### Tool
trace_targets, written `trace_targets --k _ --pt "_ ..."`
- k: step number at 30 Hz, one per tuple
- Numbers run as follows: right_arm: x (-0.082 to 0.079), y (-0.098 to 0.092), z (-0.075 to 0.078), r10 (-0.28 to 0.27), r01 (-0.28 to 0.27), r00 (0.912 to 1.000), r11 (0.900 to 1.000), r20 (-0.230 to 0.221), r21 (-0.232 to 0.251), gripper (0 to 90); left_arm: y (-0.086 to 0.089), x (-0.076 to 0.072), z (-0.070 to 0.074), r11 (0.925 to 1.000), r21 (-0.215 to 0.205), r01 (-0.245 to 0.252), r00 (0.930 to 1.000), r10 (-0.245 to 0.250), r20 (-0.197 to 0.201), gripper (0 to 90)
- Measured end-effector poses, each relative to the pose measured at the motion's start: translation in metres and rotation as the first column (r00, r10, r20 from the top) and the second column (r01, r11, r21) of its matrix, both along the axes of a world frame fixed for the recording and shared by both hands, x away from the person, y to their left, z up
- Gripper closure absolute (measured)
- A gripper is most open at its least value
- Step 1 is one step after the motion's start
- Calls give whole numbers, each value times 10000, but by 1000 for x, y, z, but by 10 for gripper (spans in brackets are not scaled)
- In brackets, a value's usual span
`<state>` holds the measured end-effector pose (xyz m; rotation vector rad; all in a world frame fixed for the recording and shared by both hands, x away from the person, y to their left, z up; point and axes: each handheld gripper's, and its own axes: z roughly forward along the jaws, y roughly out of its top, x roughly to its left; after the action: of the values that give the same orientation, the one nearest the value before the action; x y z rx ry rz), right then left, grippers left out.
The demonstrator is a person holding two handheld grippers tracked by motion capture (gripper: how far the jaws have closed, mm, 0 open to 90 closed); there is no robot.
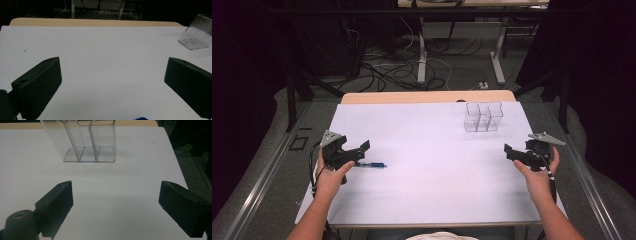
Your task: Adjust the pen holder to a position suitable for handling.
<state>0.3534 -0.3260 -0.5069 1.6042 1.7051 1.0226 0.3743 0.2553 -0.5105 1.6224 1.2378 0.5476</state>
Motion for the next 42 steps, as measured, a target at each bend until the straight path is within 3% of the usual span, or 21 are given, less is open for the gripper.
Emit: trace_targets --k 4,9,12,14,21,28,42 --pt "2 -3 1 198 -197 9998 9998 45 -41 201 -1 0 0 10000 11 -1 10000 1 -36 9" --pt "9 -3 7 506 -499 9971 9987 569 -138 294 2 -5 -1 10000 -10 -12 9999 12 -103 9" --pt "15 -2 9 774 -758 9956 9966 531 -307 389 3 -7 0 10000 -34 -92 10000 92 -40 10" --pt "19 -1 10 822 -817 9955 9966 481 -120 453 4 -8 0 9999 -13 -127 9999 127 -23 10" --pt "30 3 18 964 -964 9951 9953 199 36 497 8 -12 1 9996 -22 -265 9996 265 -2 15" --pt "46 9 25 1070 -1073 9941 9941 -153 -179 497 8 -12 1 9997 72 -233 9997 233 -18 17" --pt "80 11 59 792 -846 9941 9938 -746 -726 488 7 -12 0 9997 89 -206 9997 207 -95 22"
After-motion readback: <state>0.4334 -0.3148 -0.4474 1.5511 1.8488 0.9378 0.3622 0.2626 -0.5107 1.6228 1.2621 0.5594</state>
